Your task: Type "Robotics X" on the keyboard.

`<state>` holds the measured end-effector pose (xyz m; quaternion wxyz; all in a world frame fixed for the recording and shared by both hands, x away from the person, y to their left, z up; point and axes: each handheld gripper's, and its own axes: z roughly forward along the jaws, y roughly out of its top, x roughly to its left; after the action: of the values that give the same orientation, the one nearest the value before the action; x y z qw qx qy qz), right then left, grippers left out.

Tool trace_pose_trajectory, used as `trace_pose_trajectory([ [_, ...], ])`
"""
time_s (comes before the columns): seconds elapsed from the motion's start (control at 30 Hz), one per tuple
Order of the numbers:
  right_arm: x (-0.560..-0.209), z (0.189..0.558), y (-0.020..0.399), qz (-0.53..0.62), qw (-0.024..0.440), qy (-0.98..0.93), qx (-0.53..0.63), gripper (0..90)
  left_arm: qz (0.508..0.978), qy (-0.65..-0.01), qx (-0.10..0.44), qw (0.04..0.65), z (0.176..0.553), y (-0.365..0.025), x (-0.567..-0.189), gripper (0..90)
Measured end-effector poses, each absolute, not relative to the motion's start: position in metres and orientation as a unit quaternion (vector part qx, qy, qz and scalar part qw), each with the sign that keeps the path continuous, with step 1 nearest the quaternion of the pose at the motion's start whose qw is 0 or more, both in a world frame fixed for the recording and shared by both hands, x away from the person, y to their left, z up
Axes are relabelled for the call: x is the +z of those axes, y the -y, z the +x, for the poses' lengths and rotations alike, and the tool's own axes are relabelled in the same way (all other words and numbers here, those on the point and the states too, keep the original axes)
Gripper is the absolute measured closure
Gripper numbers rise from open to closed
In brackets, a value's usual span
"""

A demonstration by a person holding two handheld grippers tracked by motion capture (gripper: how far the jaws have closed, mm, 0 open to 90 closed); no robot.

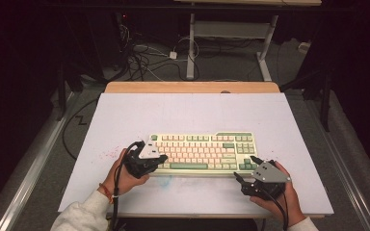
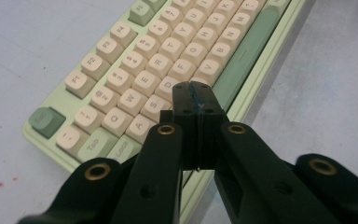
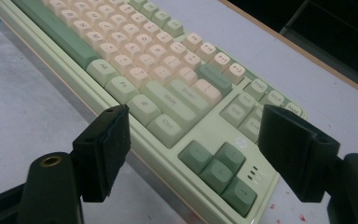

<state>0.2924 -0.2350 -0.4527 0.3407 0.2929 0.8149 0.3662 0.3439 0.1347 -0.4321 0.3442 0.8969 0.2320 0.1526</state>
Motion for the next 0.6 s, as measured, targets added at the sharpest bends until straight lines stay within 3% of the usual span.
trace_pose_trajectory([
  [0.6,-0.455,0.294,0.236,0.29,0.335,-0.818,0.367,25.4,0.913,-0.212,0.15,0.315,0.363,-0.1,-0.44,87.4],
])
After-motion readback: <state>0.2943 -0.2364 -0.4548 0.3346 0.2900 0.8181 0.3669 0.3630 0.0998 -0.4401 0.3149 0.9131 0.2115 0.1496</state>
